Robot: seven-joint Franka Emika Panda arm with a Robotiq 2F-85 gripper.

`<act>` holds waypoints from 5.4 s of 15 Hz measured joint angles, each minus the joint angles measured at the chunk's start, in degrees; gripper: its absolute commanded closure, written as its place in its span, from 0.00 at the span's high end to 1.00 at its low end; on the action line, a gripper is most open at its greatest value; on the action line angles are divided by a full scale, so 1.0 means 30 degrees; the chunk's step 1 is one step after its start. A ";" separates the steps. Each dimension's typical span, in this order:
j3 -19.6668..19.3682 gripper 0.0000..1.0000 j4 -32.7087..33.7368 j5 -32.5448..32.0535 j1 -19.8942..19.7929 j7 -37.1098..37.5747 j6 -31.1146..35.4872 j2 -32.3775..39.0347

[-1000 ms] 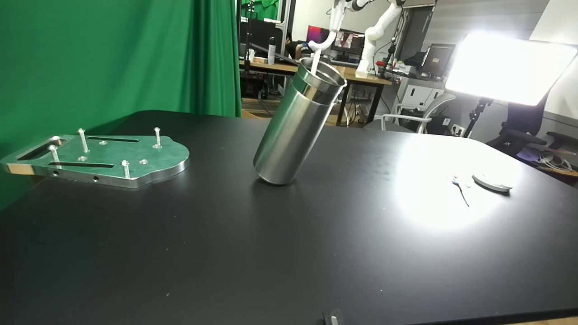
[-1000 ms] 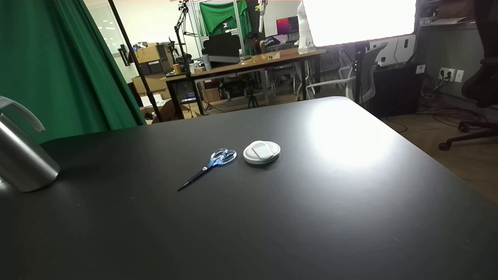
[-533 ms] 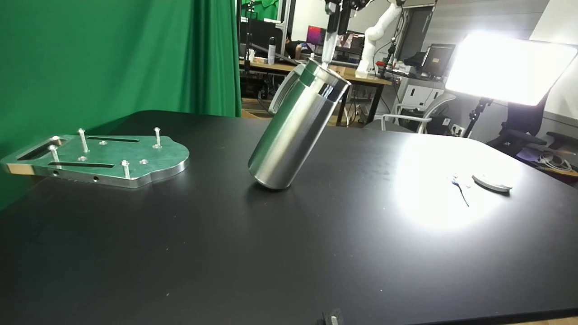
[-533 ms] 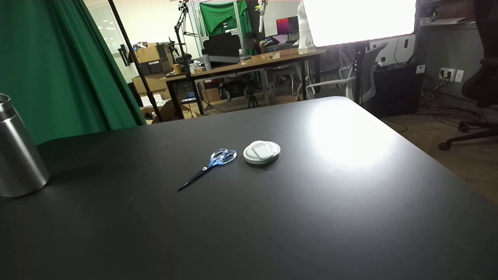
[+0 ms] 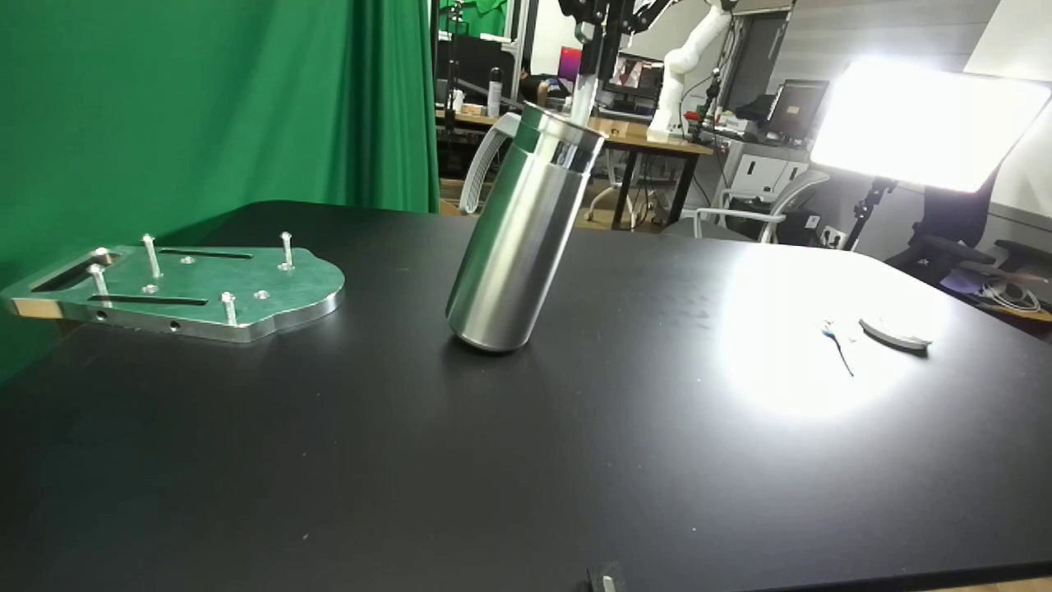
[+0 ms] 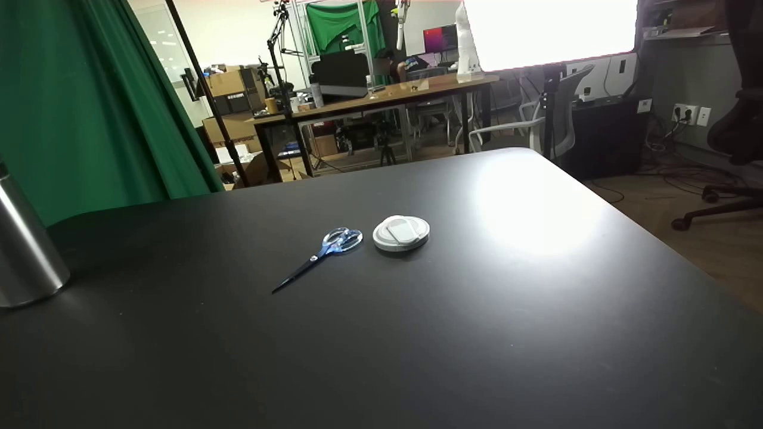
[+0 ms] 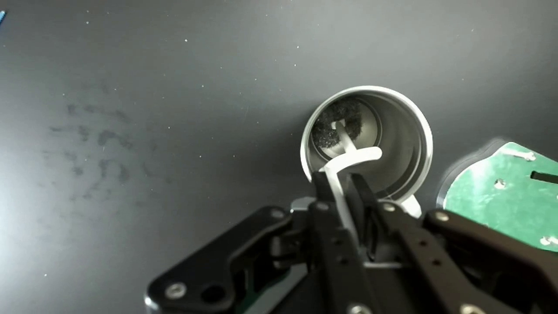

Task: Clean the inside of the flask using the bottle brush

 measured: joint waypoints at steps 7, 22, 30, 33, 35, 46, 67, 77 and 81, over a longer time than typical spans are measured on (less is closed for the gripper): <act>0.0128 0.04 0.0495 0.0279 0.0095 0.0017 0.0092 -0.0364; 0.0363 0.04 0.2723 0.0678 0.0091 0.0011 -0.0994 -0.3134; 0.0321 0.04 0.3289 0.0678 -0.0034 -0.0009 -0.1787 -0.3015; 0.0323 0.04 0.3178 0.0655 -0.0040 -0.0046 -0.1839 -0.2543; 0.0328 0.04 0.3203 0.0625 -0.0036 -0.0073 -0.1840 -0.2006; 0.0506 0.04 0.4241 -0.1772 0.0583 -0.0101 -0.1845 0.0175; 0.1331 0.04 0.1895 -0.2394 0.1728 0.0000 -0.1576 0.0897; 0.1082 0.04 0.3221 -0.2375 0.1362 -0.0003 -0.2194 -0.0335; 0.1078 0.04 0.3507 -0.2324 0.1213 -0.0022 -0.2659 -0.1488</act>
